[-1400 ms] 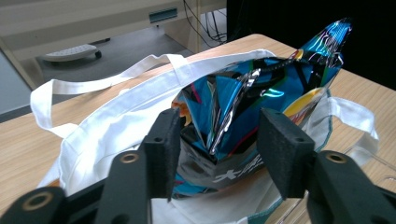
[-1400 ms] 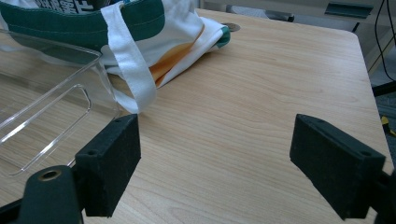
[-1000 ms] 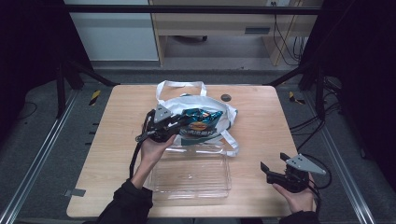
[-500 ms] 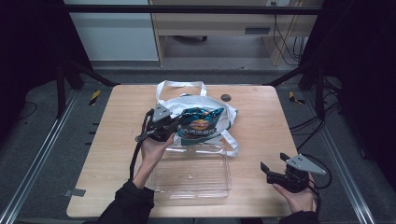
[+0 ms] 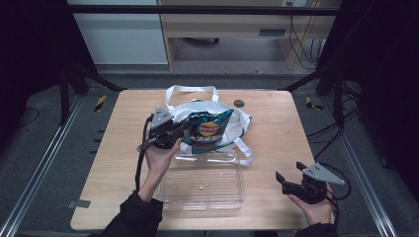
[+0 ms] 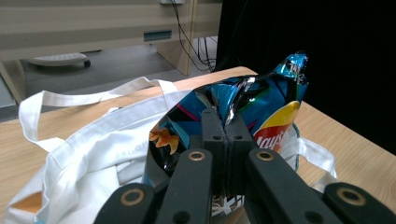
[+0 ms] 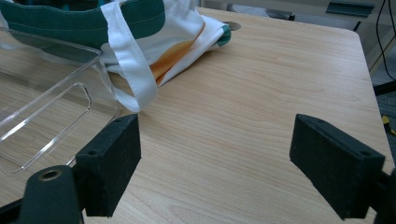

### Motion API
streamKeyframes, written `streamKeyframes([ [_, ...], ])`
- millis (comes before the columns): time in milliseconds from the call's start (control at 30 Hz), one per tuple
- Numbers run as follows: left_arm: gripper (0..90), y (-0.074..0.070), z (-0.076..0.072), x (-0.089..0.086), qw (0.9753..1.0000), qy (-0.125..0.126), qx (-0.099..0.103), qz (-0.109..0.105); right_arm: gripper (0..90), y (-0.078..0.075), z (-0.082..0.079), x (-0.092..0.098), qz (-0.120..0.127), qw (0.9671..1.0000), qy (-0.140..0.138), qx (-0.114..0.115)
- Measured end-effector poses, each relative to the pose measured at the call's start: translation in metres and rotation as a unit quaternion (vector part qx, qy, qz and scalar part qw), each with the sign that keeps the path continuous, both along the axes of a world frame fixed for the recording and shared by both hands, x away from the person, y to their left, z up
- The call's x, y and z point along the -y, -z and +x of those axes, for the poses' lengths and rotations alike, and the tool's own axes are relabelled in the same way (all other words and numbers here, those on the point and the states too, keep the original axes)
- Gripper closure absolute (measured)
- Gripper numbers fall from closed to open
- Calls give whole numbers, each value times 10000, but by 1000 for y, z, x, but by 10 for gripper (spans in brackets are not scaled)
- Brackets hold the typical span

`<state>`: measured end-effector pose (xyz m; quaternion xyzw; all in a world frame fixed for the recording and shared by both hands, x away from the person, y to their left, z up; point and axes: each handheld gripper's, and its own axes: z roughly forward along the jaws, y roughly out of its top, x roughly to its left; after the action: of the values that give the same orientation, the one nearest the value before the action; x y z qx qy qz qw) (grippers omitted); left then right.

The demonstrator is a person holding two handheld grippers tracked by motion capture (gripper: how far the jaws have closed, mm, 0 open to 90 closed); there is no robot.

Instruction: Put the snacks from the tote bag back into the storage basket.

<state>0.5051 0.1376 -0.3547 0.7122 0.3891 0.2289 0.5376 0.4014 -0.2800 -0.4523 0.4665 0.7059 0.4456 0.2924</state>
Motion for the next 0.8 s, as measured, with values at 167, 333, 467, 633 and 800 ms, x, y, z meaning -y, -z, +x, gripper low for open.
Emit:
streamKeyframes([
  [167,899,-14,-7,-2,9997,-35,208,-126,168,0,0,0,3,10000,1,-3],
  [333,899,-25,-13,-1,9990,13,368,-237,169,0,0,0,-3,10000,0,3],
  [467,900,-35,-19,0,9984,44,464,-318,169,0,0,0,2,10000,0,13],
  [633,900,-46,-25,-1,9975,45,544,-448,170,0,0,0,-6,10000,-10,22],
  [800,900,-57,-30,-3,9964,71,626,-559,170,0,0,0,2,10000,-21,21],
])
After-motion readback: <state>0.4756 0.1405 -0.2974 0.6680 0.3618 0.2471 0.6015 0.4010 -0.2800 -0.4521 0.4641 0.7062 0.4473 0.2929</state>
